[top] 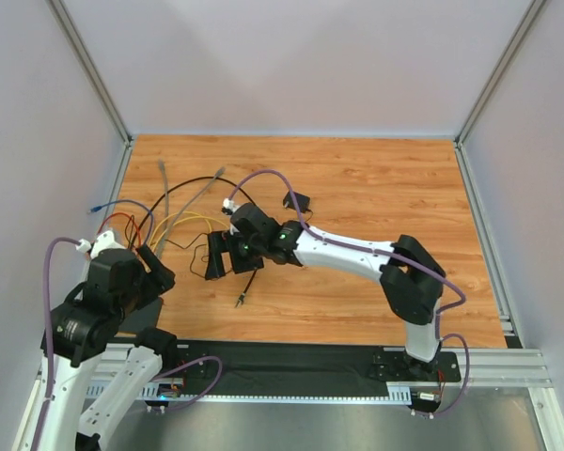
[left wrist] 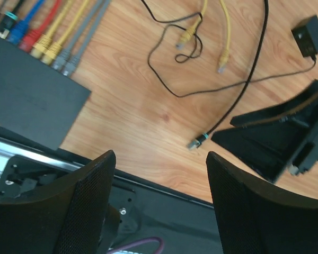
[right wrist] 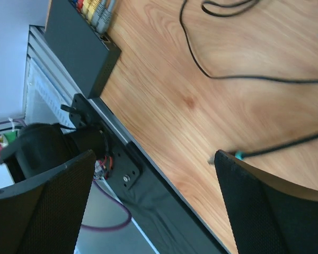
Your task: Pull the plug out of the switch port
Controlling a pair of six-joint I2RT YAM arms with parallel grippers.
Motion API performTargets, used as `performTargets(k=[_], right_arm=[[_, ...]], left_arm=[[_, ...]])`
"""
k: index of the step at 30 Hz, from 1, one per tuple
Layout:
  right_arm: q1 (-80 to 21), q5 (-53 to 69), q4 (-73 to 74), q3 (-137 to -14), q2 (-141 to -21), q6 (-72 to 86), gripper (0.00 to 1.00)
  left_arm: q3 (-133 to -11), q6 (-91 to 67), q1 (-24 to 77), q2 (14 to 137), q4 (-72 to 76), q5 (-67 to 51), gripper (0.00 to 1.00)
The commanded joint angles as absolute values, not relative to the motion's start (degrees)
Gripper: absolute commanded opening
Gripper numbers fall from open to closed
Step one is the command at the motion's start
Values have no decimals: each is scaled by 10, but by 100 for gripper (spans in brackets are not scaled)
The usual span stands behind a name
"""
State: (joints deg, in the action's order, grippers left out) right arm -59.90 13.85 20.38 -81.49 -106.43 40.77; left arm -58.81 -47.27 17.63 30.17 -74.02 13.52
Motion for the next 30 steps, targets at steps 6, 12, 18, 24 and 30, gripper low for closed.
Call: performTargets(k=[6, 12, 18, 24, 30], right_arm=[[-587, 204, 155, -967, -1221, 491, 78], [-597, 221, 167, -1060, -1296, 496, 72], [-604, 236, 111, -1142, -1374, 506, 60], [-610, 229, 94, -1234, -1451, 544, 59], [-627, 221, 83, -1316, -1528, 583, 58]], left_arm=[[-643, -414, 177, 276, -817, 218, 77], [-657, -381, 177, 306, -828, 271, 77], [-661, -369, 177, 344, -817, 306, 76], [-660, -345, 177, 359, -797, 297, 76], [-682, -353, 178, 372, -808, 305, 76]])
